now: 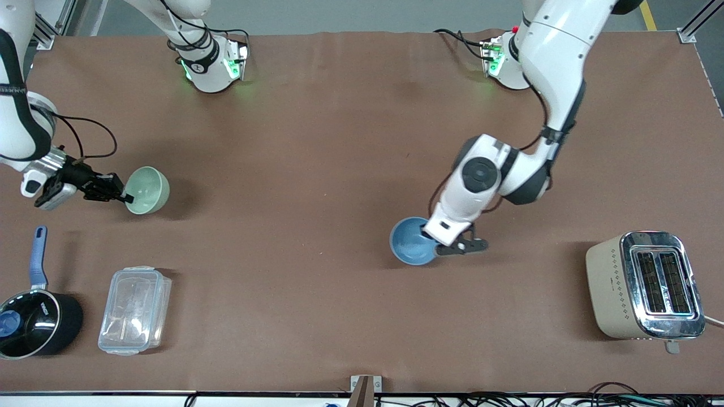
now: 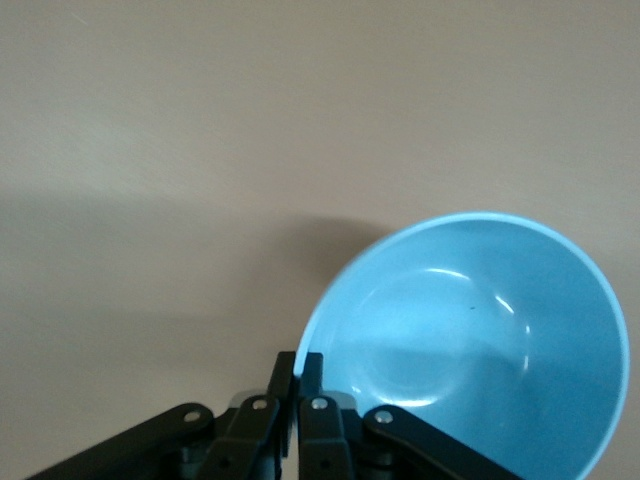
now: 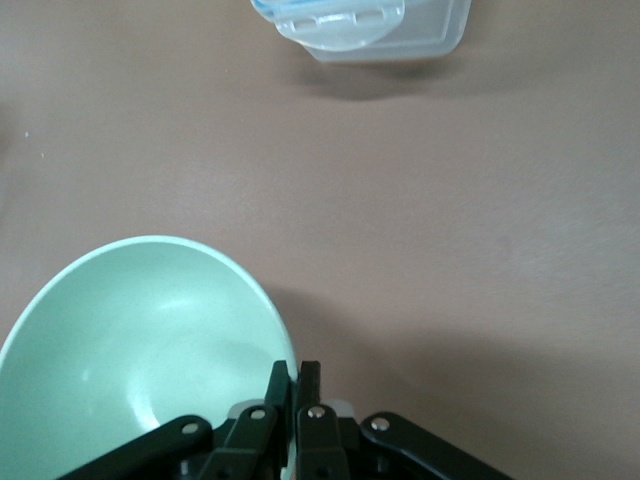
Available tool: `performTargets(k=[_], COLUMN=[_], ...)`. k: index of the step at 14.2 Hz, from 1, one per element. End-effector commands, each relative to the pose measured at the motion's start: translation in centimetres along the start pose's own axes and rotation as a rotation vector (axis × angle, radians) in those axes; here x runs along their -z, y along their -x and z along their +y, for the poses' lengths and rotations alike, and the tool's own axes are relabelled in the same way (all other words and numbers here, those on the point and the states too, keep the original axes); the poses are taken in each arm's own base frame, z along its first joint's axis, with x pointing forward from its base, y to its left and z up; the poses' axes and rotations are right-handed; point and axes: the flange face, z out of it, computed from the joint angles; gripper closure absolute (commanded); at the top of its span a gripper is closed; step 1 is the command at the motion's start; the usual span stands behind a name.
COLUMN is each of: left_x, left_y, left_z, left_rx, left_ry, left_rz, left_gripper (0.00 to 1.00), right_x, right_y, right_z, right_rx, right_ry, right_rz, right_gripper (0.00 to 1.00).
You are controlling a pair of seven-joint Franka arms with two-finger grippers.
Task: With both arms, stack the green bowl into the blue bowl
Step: 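Slide the blue bowl to the table middle with the left gripper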
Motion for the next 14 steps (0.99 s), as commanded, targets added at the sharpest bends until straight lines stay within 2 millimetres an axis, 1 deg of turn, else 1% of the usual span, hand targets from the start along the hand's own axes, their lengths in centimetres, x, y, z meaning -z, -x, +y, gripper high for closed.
performTargets(k=[1,3,4,5,6,9,10,11,12,13,14], left_x=[-1.5,-2.9,-3.8,-4.1,-4.3,-4.2,-4.6,-4.7,-4.6,-3.7,-3.2], left_y=[2.6,4.7,5.9,7.2,8.0,9.8,10.6,11.0,10.8,10.1,9.7], left_z=[5.4,8.5,9.6,11.2,12.1,14.3,14.7,14.9,14.8,14.7,14.5], left_rx=[0.053,0.082,0.091,0.096,0.105,0.126,0.132,0.131,0.134,0.121,0.124], left_ry=[0.011,0.021,0.021,0.031,0.034,0.050,0.045,0.046,0.046,0.052,0.050], left_rz=[0.003,-0.007,-0.013,-0.013,-0.016,-0.017,-0.022,-0.023,-0.023,-0.005,-0.002], left_gripper=[1.00,1.00,1.00,1.00,0.99,0.98,0.96,0.82,0.53,0.01,0.00], right_x=[3.5,5.1,5.5,5.7,5.7,5.1,5.0,4.5,4.4,3.9,3.5], right_y=[-0.2,-0.7,-1.0,-1.4,-1.7,-3.0,-3.3,-3.8,-4.4,-5.0,-5.7], right_z=[-2.6,-3.7,-4.3,-4.9,-5.6,-8.4,-8.9,-9.7,-10.7,-11.9,-13.4], right_rx=[0.016,0.016,0.014,0.016,0.015,-0.020,-0.035,-0.041,-0.057,-0.081,-0.103], right_ry=[0.055,0.079,0.089,0.096,0.096,0.097,0.098,0.095,0.096,0.091,0.089], right_rz=[-0.018,-0.033,-0.039,-0.040,-0.041,-0.051,-0.052,-0.057,-0.054,-0.060,-0.059], right_gripper=[0.99,0.99,0.99,0.99,0.99,0.99,0.99,0.99,0.99,0.99,0.99])
